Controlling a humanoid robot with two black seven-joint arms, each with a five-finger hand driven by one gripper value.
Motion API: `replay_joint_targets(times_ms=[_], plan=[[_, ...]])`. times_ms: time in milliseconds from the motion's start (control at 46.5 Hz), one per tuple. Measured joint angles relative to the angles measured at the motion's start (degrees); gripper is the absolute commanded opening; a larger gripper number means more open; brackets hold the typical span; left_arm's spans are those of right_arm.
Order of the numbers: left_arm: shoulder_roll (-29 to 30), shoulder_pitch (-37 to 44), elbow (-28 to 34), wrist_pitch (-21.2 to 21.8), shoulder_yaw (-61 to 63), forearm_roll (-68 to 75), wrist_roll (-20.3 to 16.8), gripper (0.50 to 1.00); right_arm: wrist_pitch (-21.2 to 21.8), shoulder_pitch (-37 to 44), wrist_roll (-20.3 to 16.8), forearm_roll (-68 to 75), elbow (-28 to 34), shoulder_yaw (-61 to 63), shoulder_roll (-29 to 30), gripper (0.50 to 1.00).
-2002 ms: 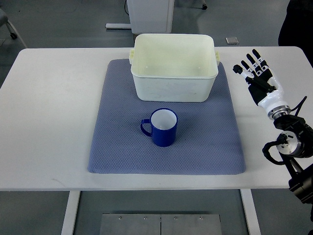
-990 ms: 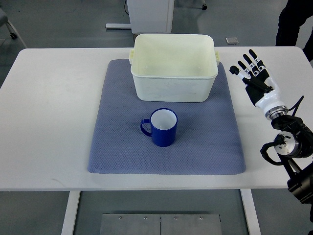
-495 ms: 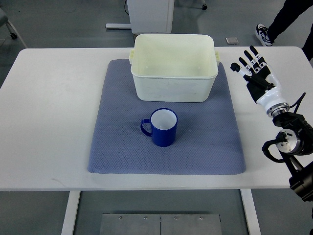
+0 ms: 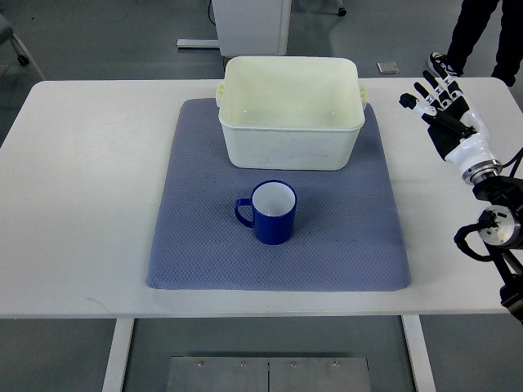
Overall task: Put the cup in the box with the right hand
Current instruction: 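Raise the right hand and swing it over the mat toward the blue mug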
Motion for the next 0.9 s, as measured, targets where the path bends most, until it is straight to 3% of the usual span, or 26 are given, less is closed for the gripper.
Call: replay_joint_targets(times_ms=[237,904], plan=[[0.00,0.00,0.00,0.00,0.05,0.00,-0.01,1.000,2.24,1.07,0.00,0.00,2.05,-0.15,-2.03,1.000],[0.00,0.00,0.03,0.02,0.01,-0.02,0.00,1.000,13.52,1.26,-0.16,-0.16,16.28,-7.52,-11.07,1.000]])
